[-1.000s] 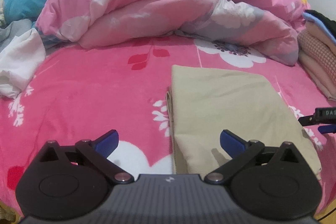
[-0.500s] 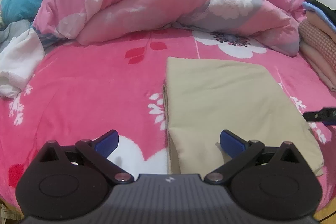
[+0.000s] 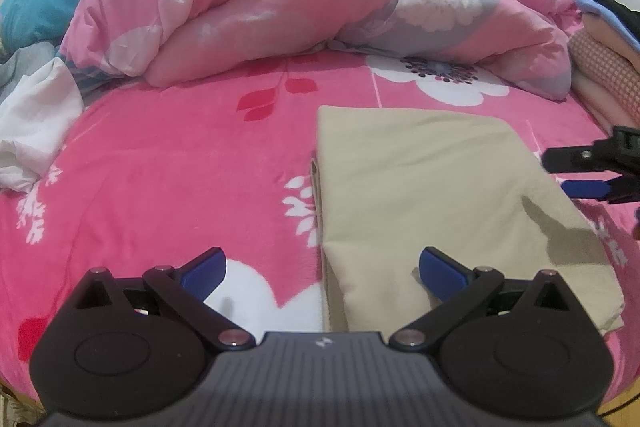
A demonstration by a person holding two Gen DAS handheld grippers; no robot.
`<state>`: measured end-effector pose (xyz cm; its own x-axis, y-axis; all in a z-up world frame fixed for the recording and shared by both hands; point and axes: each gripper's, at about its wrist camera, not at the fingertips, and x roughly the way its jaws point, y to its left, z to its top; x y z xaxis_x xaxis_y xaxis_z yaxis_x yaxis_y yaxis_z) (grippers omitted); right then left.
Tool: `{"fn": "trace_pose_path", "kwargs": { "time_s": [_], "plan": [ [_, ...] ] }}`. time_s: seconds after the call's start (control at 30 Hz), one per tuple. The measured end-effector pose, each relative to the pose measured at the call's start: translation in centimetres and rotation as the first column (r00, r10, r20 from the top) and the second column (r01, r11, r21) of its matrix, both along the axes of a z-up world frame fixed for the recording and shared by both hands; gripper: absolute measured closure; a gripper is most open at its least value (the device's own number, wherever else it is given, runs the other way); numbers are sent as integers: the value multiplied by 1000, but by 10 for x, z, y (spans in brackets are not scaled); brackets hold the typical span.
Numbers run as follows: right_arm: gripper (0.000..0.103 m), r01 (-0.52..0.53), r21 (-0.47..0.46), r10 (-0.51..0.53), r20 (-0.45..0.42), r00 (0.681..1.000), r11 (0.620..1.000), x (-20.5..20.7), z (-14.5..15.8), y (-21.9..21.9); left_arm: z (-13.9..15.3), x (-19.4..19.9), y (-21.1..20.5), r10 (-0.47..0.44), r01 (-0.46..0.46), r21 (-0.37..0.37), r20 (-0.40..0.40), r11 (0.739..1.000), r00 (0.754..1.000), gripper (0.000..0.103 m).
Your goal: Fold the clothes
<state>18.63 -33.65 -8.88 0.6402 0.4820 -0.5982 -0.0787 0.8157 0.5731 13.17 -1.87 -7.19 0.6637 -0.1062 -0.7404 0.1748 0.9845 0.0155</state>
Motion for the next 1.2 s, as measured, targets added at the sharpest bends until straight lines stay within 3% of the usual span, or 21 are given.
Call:
{"fn": "trace_pose_path", "kwargs": {
  "time_s": [0.27, 0.47, 0.53, 0.7, 0.8, 0.97, 1.13, 1.2],
  "plan": [
    [1, -72, 4, 72, -18, 997, 997, -11, -12, 5, -6, 4, 8, 5, -5, -38, -7, 999, 1000, 0],
    [1, -146, 13, 147, -38, 988, 989, -31, -11, 10, -16, 7, 26, -37, 35, -158, -9, 987, 999, 0],
    [1, -159, 7, 159, -38, 987, 987, -29, -10, 12, -22, 10, 37, -60, 52, -243, -25, 969, 998, 0],
    [1, -153, 91, 154, -9, 988, 984, -11, -17, 10, -41, 22, 61, -121, 80, -455, -61, 887, 991, 0],
    [1, -153, 119, 154, 0, 988, 981, -4, -21, 11, -43, 25, 60, -186, 155, -469, -21, 870, 982, 1],
    [6, -216, 143, 220, -10, 975, 966, -22, -21, 8, -51, 33, 52, -318, 265, -531, -10, 805, 948, 1],
    [13, -251, 187, 259, -18, 966, 950, -14, -25, 3, -55, 51, 37, -345, 285, -536, -13, 795, 939, 1],
    [21, -269, 200, 276, -11, 961, 942, -2, -29, 5, -57, 58, 32, -351, 284, -552, -17, 784, 936, 0]
  ]
}}
